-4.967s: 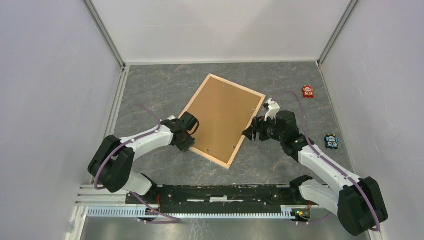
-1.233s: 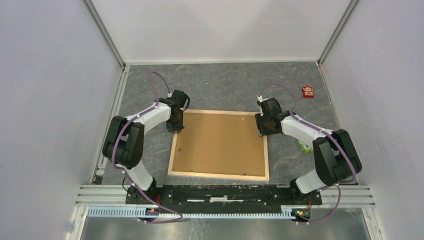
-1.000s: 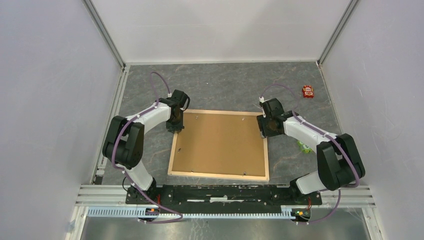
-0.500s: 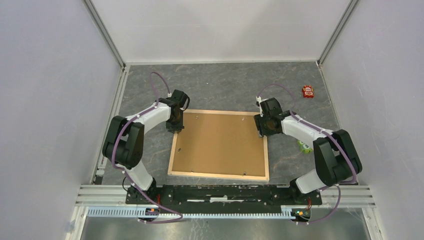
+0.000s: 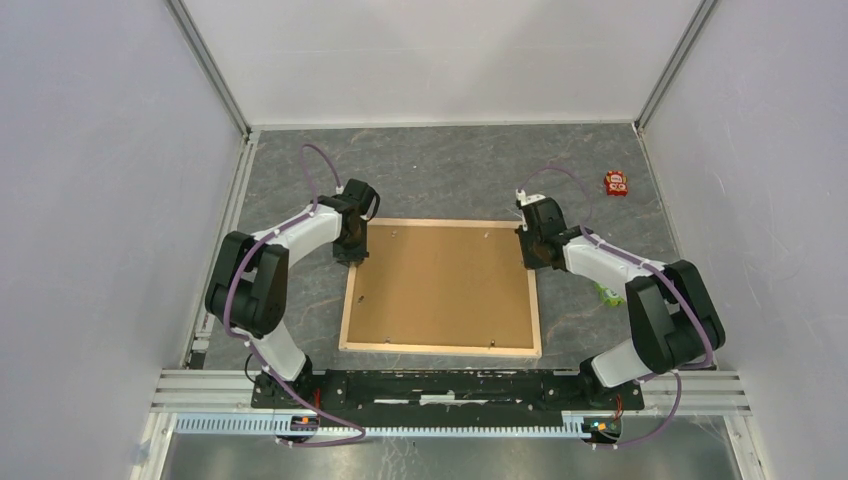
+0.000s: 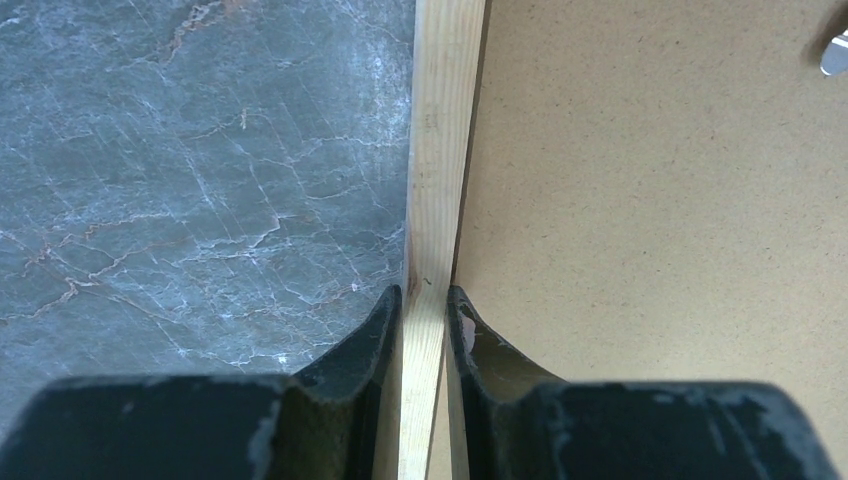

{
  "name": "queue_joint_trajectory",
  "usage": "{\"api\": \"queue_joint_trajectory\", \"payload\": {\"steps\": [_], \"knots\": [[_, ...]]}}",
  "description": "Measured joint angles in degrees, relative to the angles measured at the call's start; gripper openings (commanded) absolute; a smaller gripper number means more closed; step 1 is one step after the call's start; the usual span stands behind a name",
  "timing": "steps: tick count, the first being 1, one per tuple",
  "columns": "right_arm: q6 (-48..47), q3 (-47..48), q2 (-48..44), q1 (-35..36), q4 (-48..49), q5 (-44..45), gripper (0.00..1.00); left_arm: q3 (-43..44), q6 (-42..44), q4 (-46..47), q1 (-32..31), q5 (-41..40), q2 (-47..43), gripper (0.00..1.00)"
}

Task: Put the photo into the frame
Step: Install the photo frame at the center of the board, then adjust the photo frame at the center of the board.

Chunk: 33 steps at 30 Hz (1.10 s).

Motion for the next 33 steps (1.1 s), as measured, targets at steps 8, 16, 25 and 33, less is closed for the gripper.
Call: {"api": "queue_joint_trajectory", "payload": {"steps": [8, 16, 25, 33], "knots": [[-0.4, -1.5, -0.6, -0.3, 3.9, -0.4, 0.54, 5.0, -1.1, -4.8, 1.4, 2.2, 4.0, 0.02], [1.9, -6.1, -3.4, -0.5, 9.0, -7.9, 0.72, 24.1, -1.1, -8.5, 3.0, -0.2, 17.9, 0.02], [12.7, -16.6, -9.7, 0.1, 22.0, -17.9, 0.8, 53.7, 0.3, -13.2, 3.8, -5.3, 34.7, 0.71], [7.5, -11.6, -13.1, 0.8, 11.3, -11.8, 0.94, 33.5, -8.7, -13.1, 3.8, -4.3, 8.3, 0.91]]}}
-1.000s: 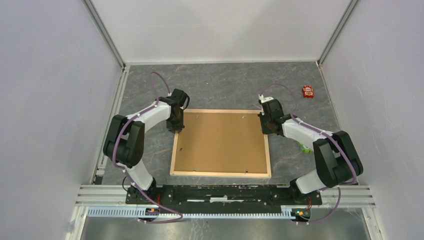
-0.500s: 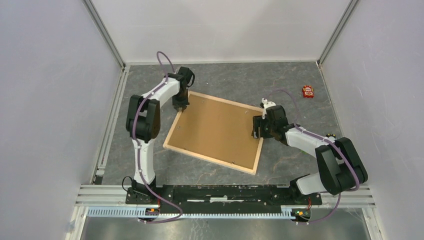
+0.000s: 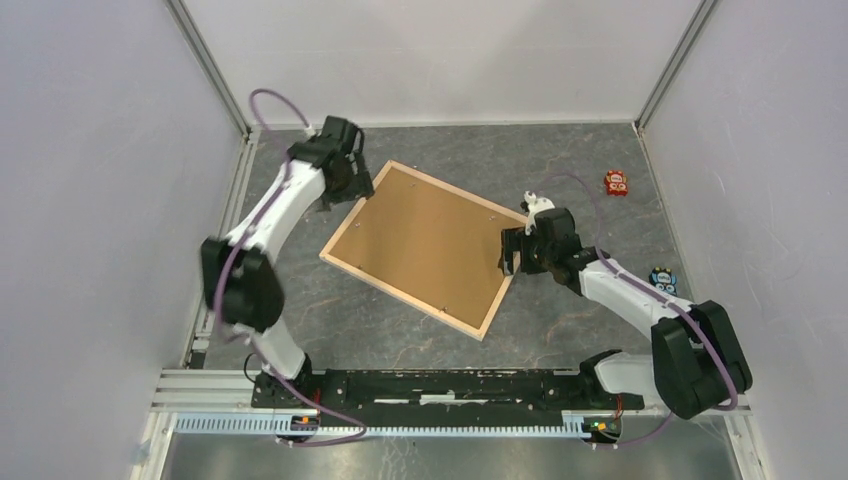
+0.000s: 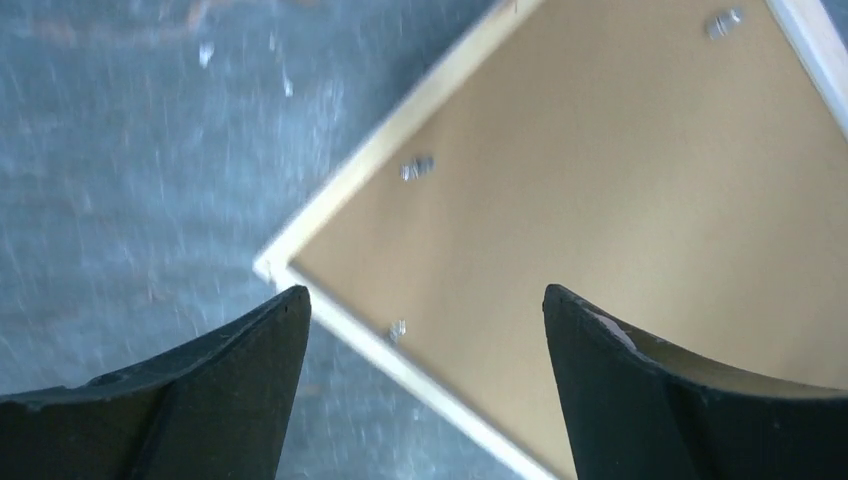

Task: Put the photo into the frame
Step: Adjust the photo frame at the center of the board.

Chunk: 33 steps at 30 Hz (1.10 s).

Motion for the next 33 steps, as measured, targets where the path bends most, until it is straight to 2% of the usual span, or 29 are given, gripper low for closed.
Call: {"api": "queue_joint_trajectory", "payload": {"steps": [4, 6, 7, 8, 12, 16, 19, 25, 33], "knots": [[-4.6, 9.8, 3.4, -1.7, -2.6, 3.2, 0.94, -17.0, -6.1, 1.3, -0.6, 7.2, -19.5, 0.89], [-7.0, 15.5, 7.5, -2.6, -2.4, 4.1, 0.93, -24.3, -10.2, 2.2, -2.0, 9.2, -25.4, 0.9], [-9.6, 21.9, 12.4, -3.1, -2.8, 4.9, 0.93, -28.2, -12.9, 2.6, -3.3, 10.3, -27.5, 0.89], [-10.0, 23.1, 13.4, -3.5, -2.5, 4.9, 0.93, -31.2, -15.1, 3.1, -4.7, 11.2, -28.7, 0.89], [-13.6, 38.8, 27.8, -6.2, -4.0, 1.1, 0.92, -44.6, -28.6, 8.7, -11.9, 16.5, -31.0, 0.87], [-14.4, 45.9, 36.2, -8.1, -5.6, -4.0, 0.91, -52.7, -39.6, 13.1, -14.4, 18.1, -32.0, 0.88], [-14.3, 47.4, 39.9, -9.2, -6.4, -9.0, 0.9, -55.0, -44.7, 16.8, -14.4, 18.3, -31.4, 0.88], [-12.8, 44.8, 41.2, -10.3, -5.7, -16.8, 0.86, -54.2, -48.3, 23.9, -14.4, 19.7, -24.7, 0.84], [-12.0, 34.3, 37.4, -10.5, -0.5, -17.7, 0.83, -48.2, -46.3, 23.7, -13.4, 17.5, -17.9, 0.64]]}}
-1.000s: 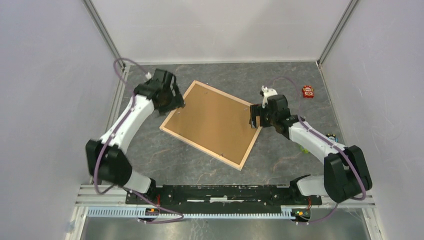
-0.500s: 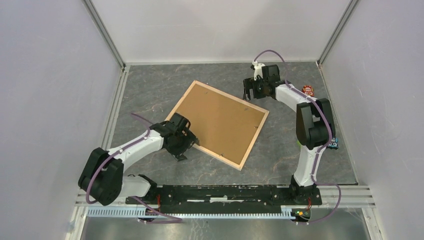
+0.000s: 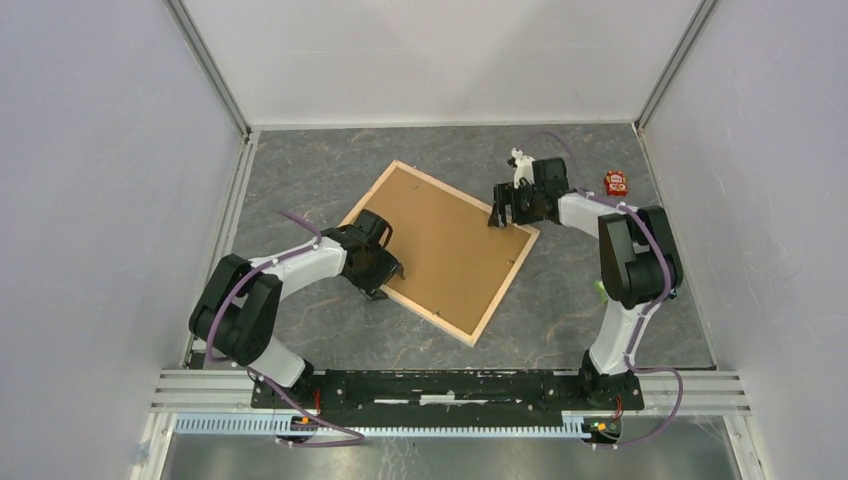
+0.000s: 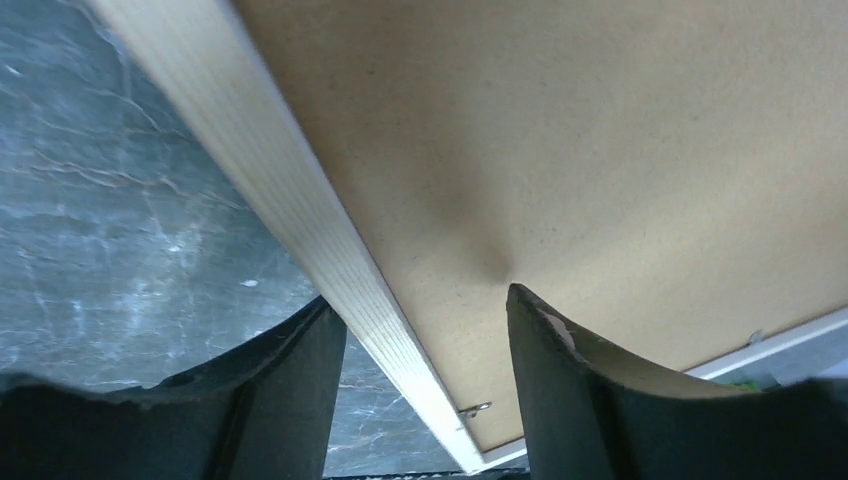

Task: Put the photo into the frame
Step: Adjust the photo frame at the center of the board, then install the photo frame at the center of the board.

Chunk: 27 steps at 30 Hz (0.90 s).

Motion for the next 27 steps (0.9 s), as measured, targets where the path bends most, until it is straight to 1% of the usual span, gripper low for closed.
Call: {"api": "queue_joint_trajectory", "payload": {"steps": [4, 8, 11, 13, 17, 21, 23, 27], "knots": [[1.8, -9.7, -6.8, -0.3, 3.6, 0.4, 0.82, 2.1, 4.1, -2.9, 2.7, -0.2, 2.0, 0.56], [4.9, -21.4, -16.4, 0.1, 6.1, 0.9, 0.82, 4.7, 9.9, -5.2, 5.6, -1.8, 3.8, 0.42], [6.5, -28.9, -23.5, 2.1, 7.1, 2.3, 0.82, 7.9, 16.5, -6.8, 7.8, -4.3, 5.3, 0.36], [6.8, -31.6, -26.9, 4.0, 6.1, 3.9, 0.82, 10.0, 20.8, -7.3, 8.9, -5.9, 6.1, 0.35], [5.5, -32.4, -29.6, 6.2, 2.4, 9.8, 0.82, 12.7, 29.3, -7.6, 9.6, -8.4, 6.3, 0.33], [2.9, -32.2, -30.8, 7.0, 0.0, 15.8, 0.82, 13.7, 36.6, -8.2, 9.9, -8.9, 7.8, 0.25], [1.5, -31.7, -30.9, 8.0, -0.6, 17.3, 0.82, 14.5, 39.0, -8.3, 10.0, -8.7, 8.3, 0.23], [-0.2, -29.8, -30.2, 9.7, -0.7, 19.2, 0.81, 15.3, 41.6, -8.6, 10.2, -8.0, 9.1, 0.22]]}}
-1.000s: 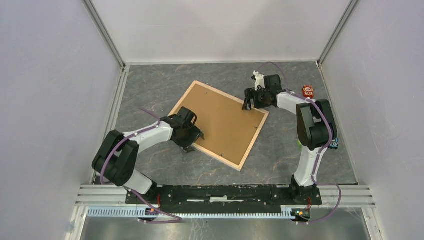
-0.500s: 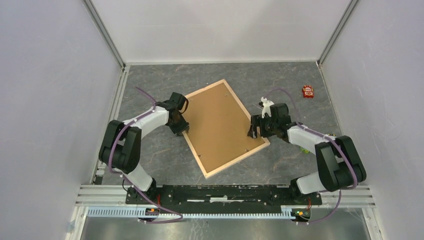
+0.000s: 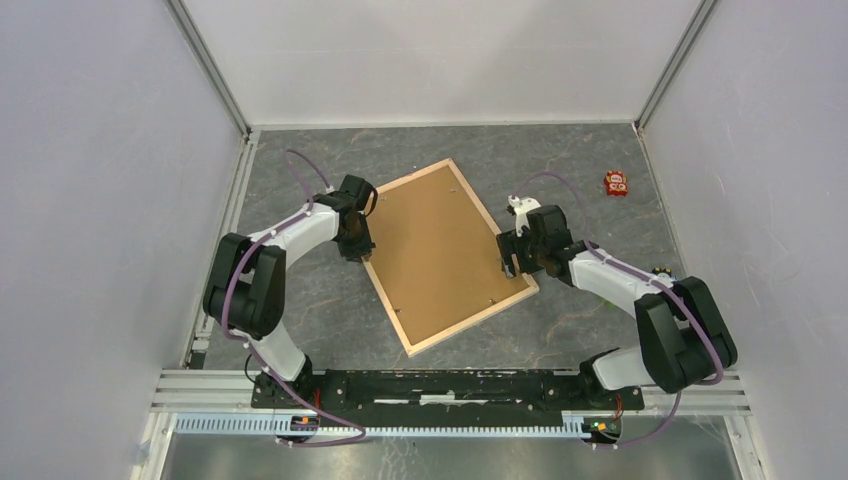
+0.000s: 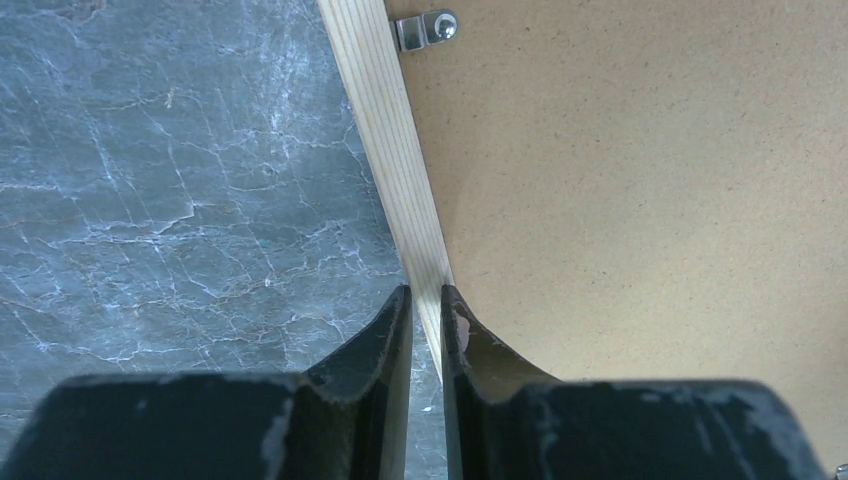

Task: Put the photo into the frame
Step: Install the photo frame at the center of the board.

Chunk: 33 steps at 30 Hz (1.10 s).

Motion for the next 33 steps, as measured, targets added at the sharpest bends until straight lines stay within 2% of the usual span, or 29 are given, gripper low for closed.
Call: {"api": "queue_joint_trajectory", "payload": {"steps": [8, 21, 33], "knots": [[-0.8, 0.5, 2.8, 0.8, 2.2, 2.9, 0.75, 0.0, 0.5, 0.1, 0.2, 0.7, 0.1, 0.22], [-0.8, 1.6, 5.4, 1.1, 5.7, 3.0, 0.73, -0.1, 0.9, 0.3, 0.3, 0.8, 0.2, 0.2], [0.6, 2.1, 7.2, 1.8, 8.9, 3.7, 0.66, -0.2, 1.0, 0.4, 0.3, 1.0, 0.2, 0.18]]}}
